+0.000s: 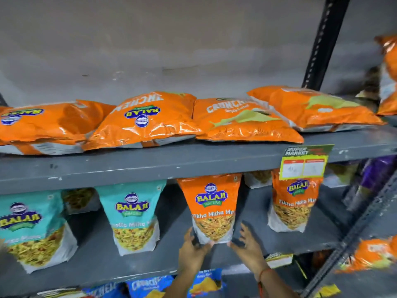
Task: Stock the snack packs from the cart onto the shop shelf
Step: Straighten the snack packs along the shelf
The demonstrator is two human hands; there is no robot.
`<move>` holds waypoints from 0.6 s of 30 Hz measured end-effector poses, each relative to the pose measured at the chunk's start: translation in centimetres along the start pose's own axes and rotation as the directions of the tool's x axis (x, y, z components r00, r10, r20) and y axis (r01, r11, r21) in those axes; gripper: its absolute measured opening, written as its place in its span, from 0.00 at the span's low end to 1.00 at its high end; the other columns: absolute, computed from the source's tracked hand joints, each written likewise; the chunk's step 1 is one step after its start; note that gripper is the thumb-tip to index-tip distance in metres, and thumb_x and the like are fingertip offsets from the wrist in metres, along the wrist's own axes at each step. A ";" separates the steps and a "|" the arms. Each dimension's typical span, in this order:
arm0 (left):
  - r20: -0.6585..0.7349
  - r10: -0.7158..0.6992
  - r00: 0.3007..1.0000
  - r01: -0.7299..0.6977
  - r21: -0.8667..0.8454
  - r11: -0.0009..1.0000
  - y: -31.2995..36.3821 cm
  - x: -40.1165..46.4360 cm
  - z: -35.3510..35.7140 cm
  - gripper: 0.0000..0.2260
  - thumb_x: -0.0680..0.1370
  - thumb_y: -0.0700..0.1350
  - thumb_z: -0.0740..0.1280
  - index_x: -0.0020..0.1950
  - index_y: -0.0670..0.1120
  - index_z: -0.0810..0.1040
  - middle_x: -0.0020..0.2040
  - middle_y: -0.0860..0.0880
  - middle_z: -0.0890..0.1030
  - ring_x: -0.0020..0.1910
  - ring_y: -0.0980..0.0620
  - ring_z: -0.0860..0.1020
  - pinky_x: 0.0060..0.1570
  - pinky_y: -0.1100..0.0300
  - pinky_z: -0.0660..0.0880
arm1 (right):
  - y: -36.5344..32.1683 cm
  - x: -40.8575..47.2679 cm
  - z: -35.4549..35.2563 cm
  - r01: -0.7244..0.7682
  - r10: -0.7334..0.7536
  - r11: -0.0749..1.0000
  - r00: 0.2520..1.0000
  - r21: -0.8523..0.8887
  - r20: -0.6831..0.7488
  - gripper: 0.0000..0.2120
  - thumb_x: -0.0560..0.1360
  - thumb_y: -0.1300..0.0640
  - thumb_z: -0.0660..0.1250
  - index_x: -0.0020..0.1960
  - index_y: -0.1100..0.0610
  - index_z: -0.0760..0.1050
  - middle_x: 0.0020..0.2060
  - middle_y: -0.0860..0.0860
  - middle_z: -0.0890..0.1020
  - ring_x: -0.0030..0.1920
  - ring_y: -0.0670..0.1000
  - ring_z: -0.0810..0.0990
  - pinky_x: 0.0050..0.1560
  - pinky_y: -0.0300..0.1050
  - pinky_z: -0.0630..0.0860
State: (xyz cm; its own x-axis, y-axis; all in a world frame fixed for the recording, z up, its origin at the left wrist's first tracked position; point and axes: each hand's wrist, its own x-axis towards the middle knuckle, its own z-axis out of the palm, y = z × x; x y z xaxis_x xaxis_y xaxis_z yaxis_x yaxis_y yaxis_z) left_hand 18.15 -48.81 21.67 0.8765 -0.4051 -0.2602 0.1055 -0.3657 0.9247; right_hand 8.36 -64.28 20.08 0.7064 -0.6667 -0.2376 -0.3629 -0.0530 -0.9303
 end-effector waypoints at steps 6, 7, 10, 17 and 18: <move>-0.059 0.036 0.998 -0.038 -0.039 0.998 0.4 1.8 1.5 0.28 0.69 0.48 0.74 0.67 0.50 0.69 0.55 0.52 0.79 0.49 0.53 0.79 0.51 0.60 0.72 | -0.6 4.1 0.1 0.124 -0.099 0.982 0.980 -0.140 0.174 0.22 0.69 0.63 0.71 0.57 0.47 0.68 0.55 0.53 0.81 0.47 0.40 0.79 0.39 0.27 0.75; -0.056 0.038 0.998 -0.041 -0.047 0.998 0.3 2.1 1.5 0.28 0.69 0.48 0.74 0.67 0.50 0.69 0.57 0.50 0.79 0.49 0.54 0.78 0.52 0.59 0.73 | -0.6 4.4 0.1 0.136 -0.111 0.982 0.978 -0.133 0.179 0.21 0.68 0.62 0.71 0.55 0.47 0.68 0.54 0.53 0.81 0.48 0.41 0.79 0.39 0.27 0.74; -0.061 0.033 0.998 -0.035 -0.036 0.999 0.3 2.2 1.4 0.29 0.69 0.48 0.75 0.68 0.50 0.69 0.61 0.46 0.80 0.51 0.53 0.78 0.55 0.58 0.74 | -0.7 4.6 -0.2 0.130 -0.111 0.987 0.975 -0.090 0.190 0.21 0.68 0.62 0.72 0.53 0.44 0.69 0.53 0.49 0.80 0.49 0.41 0.79 0.38 0.28 0.75; -0.204 0.050 0.978 -0.047 0.019 0.999 0.2 -0.6 1.8 0.16 0.68 0.49 0.75 0.52 0.50 0.76 0.44 0.53 0.83 0.41 0.56 0.80 0.38 0.67 0.71 | 0.4 0.8 -2.8 0.077 -0.076 0.996 0.996 -0.041 0.037 0.38 0.66 0.58 0.75 0.71 0.50 0.61 0.62 0.52 0.72 0.57 0.52 0.76 0.57 0.49 0.75; -0.195 0.075 0.978 -0.068 0.045 0.997 0.4 -1.1 2.3 0.14 0.68 0.50 0.75 0.51 0.51 0.77 0.43 0.54 0.84 0.41 0.57 0.80 0.38 0.67 0.70 | 0.5 -0.1 -3.6 0.073 -0.073 0.997 0.997 -0.030 -0.006 0.37 0.67 0.58 0.75 0.71 0.50 0.62 0.63 0.53 0.73 0.57 0.53 0.76 0.58 0.49 0.75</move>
State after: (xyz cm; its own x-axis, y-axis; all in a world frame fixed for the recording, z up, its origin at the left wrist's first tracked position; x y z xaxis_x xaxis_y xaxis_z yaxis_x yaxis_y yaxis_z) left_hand 16.13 -50.40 21.69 0.9568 -0.2600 -0.1306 0.0247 -0.3746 0.9269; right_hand 5.91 -66.86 20.61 0.7277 -0.6652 -0.1672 -0.3286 -0.1242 -0.9363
